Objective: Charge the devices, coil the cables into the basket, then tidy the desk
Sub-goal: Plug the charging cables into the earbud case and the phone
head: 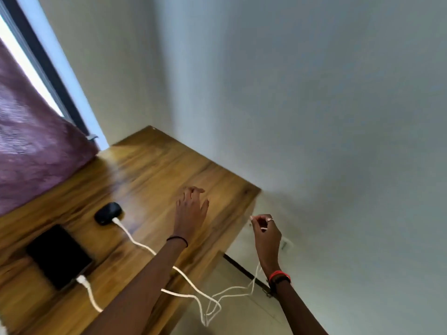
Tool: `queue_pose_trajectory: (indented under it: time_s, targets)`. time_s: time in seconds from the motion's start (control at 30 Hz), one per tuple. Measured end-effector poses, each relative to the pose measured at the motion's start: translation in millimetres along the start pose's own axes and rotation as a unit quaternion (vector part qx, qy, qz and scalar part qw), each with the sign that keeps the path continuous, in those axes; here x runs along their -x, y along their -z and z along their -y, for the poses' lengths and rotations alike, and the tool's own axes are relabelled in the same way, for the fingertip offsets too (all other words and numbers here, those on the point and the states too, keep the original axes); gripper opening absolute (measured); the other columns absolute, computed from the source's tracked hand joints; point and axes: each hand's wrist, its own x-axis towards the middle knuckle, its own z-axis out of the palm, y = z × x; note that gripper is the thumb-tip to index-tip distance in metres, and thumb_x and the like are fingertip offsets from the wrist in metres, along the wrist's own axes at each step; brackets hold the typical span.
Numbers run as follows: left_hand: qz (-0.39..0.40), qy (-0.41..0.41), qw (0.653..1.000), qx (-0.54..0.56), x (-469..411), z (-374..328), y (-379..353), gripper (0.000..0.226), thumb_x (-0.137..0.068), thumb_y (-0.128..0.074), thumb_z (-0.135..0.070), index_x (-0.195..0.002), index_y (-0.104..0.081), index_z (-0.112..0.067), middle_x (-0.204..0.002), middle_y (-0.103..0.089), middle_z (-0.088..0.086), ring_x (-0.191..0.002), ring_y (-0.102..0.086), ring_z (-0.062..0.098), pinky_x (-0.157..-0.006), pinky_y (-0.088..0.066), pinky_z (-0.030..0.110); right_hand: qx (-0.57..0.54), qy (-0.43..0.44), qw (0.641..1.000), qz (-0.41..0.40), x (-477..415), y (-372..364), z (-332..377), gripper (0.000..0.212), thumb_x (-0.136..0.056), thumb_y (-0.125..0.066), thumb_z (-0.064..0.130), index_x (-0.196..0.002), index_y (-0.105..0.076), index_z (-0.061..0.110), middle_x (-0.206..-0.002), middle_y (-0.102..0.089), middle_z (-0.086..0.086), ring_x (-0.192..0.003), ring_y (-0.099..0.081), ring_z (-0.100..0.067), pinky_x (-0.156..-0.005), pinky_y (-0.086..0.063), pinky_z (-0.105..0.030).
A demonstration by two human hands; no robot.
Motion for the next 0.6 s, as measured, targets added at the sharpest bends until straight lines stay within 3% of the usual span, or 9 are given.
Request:
queue_pose_trajectory:
  time_s: [0.13,0.27,0.43,0.6]
  targets:
    - [0.03,-0.028,0.999,-0.005,-9,-16,-33,0.03,-0.091,-0.049,-0.03,-0.117,-0.051,-0.017,-0.123,-0.05,0.007,-0.112,-0.048,0.025,-0.098,-0.038,0.038,0.025,-0.088,0.995,-0.04,2,32,-77,0.02,-0.089,-0.061,0.022,-0.07,-0.055,0.017,-0.065,-0.059,0.004,-0.06,-0.055,-0.005,-0.061,-0.042,-0.018]
    - [0.048,-0.027,0.998,-0.011,-23,-23,-50,0.029,-0.093,-0.047,-0.031,-0.116,-0.052,-0.015,-0.122,-0.048,0.01,-0.111,-0.046,0.029,-0.099,-0.036,0.042,0.104,-0.176,0.979,-0.016,-6,43,-147,0.035,-0.091,-0.055,0.036,-0.07,-0.061,0.009,-0.064,-0.064,-0.001,-0.063,-0.061,-0.018,-0.064,-0.048,-0.034]
    - [0.041,-0.028,0.999,-0.018,-31,-29,-68,0.03,-0.094,-0.045,-0.032,-0.117,-0.052,-0.013,-0.122,-0.048,0.014,-0.111,-0.045,0.033,-0.097,-0.034,0.045,0.232,-0.246,0.941,0.023,-28,38,-206,0.047,-0.09,-0.046,0.052,-0.068,-0.066,0.016,-0.07,-0.068,-0.002,-0.07,-0.063,-0.021,-0.067,-0.047,-0.03]
    - [0.036,-0.034,0.999,0.022,-31,-29,-77,0.029,-0.094,-0.045,-0.033,-0.117,-0.05,-0.016,-0.124,-0.046,0.009,-0.116,-0.041,0.028,-0.101,-0.032,0.044,0.264,-0.277,0.924,0.021,-54,27,-248,0.045,-0.089,-0.042,0.054,-0.079,-0.065,0.017,-0.078,-0.069,-0.003,-0.074,-0.064,-0.022,-0.071,-0.049,-0.031]
